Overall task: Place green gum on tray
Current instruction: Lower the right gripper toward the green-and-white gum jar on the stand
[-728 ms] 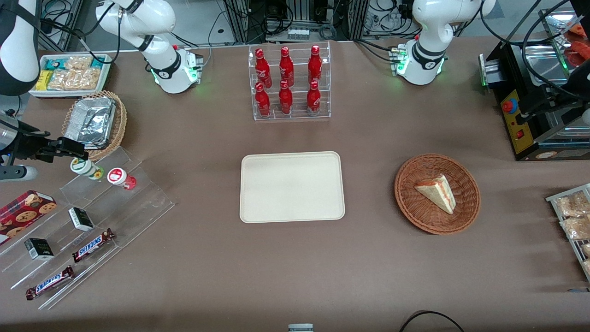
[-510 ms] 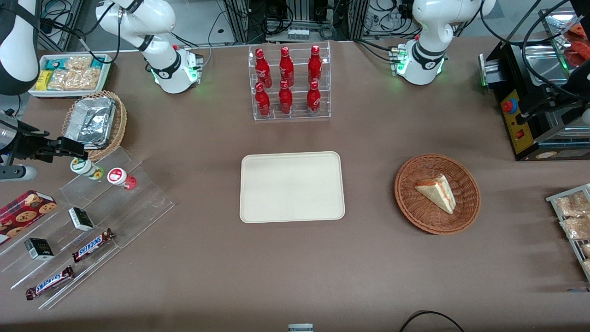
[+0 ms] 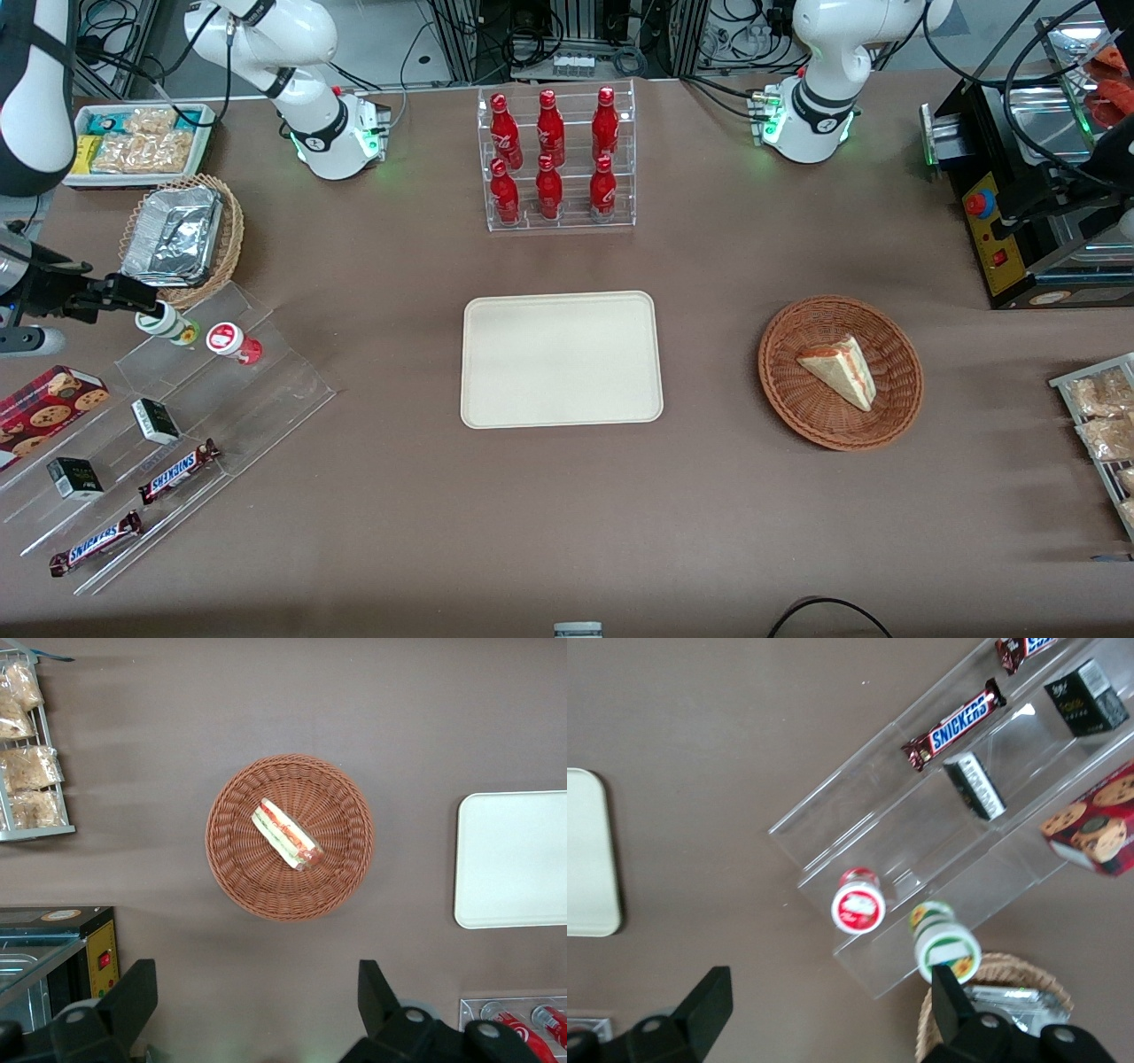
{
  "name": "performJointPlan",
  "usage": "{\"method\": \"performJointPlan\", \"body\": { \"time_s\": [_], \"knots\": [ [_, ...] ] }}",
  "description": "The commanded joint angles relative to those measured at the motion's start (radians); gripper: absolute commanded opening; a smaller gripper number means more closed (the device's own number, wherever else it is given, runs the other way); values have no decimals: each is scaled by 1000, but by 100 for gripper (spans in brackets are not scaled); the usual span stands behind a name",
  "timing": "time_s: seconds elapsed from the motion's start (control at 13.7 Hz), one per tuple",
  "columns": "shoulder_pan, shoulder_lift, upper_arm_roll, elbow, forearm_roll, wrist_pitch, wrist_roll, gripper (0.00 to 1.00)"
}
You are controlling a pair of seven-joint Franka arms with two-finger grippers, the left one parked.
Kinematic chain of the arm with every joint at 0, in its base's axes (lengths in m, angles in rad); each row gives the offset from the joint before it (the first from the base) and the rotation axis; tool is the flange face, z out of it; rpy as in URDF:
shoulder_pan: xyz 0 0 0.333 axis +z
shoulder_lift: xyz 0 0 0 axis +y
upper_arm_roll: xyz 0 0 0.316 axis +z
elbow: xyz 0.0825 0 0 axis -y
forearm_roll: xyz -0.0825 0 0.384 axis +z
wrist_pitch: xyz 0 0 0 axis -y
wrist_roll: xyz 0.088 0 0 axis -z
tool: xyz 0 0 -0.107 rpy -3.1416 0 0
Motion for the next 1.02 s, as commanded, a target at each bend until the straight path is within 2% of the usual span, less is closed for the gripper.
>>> {"method": "performJointPlan", "body": {
  "time_s": [0.0,0.44,0.95],
  "knots": [
    [-59,-17,3,-97,-6,104,-129,100],
    [-94,-155,-1,-392,-9,382,-422,100],
    [-121,-175,-24,-524,-9,517,-654,100]
  ]
}}
